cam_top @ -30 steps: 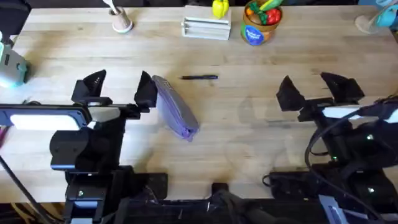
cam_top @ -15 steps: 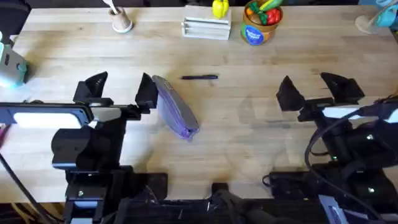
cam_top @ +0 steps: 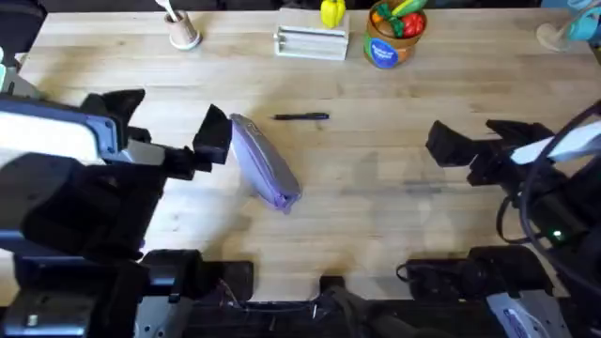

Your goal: Unzip the bag, pick up the pens from the table one at a time and place them inside, then zip the bag closed.

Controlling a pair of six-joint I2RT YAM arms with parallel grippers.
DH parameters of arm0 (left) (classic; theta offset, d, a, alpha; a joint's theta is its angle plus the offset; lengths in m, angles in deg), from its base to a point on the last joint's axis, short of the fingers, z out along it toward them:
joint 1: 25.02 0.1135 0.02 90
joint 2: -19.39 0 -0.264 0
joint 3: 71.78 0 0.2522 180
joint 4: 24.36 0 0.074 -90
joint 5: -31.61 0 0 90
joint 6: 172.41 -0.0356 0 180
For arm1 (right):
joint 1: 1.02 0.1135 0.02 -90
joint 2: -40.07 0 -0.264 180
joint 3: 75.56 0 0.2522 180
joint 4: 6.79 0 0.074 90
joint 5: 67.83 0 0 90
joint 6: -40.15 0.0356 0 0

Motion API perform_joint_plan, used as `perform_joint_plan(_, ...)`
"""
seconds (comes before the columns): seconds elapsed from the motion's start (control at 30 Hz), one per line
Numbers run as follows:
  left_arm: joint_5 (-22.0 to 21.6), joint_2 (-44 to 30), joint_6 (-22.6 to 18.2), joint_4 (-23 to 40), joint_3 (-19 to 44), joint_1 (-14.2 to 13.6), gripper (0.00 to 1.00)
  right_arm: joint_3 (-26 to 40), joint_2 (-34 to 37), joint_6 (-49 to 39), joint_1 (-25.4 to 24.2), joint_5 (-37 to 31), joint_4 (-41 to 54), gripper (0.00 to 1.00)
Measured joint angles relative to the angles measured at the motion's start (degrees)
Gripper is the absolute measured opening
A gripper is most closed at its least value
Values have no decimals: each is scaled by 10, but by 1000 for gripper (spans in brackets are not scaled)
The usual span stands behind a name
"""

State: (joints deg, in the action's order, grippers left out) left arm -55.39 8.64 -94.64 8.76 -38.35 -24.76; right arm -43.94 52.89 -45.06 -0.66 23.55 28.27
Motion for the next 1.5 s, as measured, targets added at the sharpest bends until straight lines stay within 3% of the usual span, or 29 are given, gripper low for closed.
perform_joint_plan(0.3,36,-264,-194,122,239,0,991,247,211,2,0,48,106,996)
perform_joint_plan(0.37,39,-321,-263,156,285,0,991,284,249,4,0,62,120,996)
perform_joint_plan(0.53,42,-431,-500,230,360,0,994,337,310,4,1,105,134,996)
perform_joint_plan(0.67,51,-469,-599,231,373,0,993,340,322,6,2,135,138,996)
perform_joint_plan(0.83,108,-498,-636,278,374,0,992,341,323,8,2,151,143,997)
perform_joint_plan(1.07,186,-536,-646,282,374,0,990,341,323,8,2,155,143,997)
perform_joint_plan(1.17,202,-546,-654,297,374,6,991,341,323,8,2,156,143,996)
perform_joint_plan(1.37,213,-573,-709,315,374,29,992,341,323,8,2,157,143,996)
perform_joint_plan(1.5,217,-604,-748,327,375,31,990,341,323,8,2,157,143,995)
